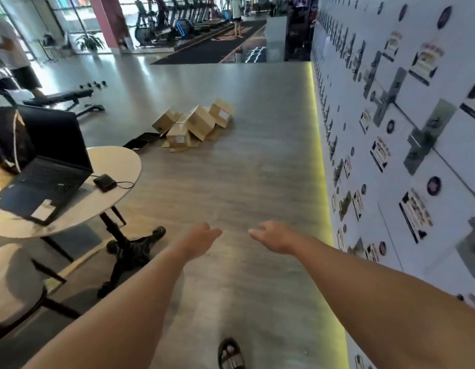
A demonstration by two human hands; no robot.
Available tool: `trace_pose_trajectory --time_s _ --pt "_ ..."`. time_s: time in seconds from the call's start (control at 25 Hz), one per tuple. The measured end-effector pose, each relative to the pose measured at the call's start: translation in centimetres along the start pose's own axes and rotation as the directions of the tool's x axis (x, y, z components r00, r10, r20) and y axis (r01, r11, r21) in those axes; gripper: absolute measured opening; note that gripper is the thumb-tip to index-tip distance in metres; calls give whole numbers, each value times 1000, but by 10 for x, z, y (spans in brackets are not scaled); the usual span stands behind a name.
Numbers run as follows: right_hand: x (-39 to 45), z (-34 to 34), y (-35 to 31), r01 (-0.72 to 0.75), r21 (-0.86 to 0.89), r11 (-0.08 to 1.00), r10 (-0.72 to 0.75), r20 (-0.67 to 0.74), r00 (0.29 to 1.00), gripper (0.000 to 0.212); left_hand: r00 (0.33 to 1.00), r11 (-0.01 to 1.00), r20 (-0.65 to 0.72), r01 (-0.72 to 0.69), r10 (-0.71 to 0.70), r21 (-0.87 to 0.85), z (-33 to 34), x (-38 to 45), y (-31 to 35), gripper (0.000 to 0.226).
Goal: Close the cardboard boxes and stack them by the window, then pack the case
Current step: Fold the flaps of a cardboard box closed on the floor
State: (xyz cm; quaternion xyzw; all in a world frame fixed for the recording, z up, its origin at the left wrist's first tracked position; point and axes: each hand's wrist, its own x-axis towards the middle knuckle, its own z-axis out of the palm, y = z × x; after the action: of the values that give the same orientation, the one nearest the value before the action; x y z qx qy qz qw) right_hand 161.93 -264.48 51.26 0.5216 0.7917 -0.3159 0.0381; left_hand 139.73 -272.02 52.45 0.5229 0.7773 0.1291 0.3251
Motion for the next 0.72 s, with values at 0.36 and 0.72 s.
trace_pose_trajectory --time_s 0.36,0.72 --pt "228 -129 -9 -40 16 999 41 -62 997 73 995 993 -18 -93 95 76 -105 251 54 41" --pt "472 -252 50 -31 20 999 32 -58 998 78 998 995 31 -50 47 92 -135 510 138 48"
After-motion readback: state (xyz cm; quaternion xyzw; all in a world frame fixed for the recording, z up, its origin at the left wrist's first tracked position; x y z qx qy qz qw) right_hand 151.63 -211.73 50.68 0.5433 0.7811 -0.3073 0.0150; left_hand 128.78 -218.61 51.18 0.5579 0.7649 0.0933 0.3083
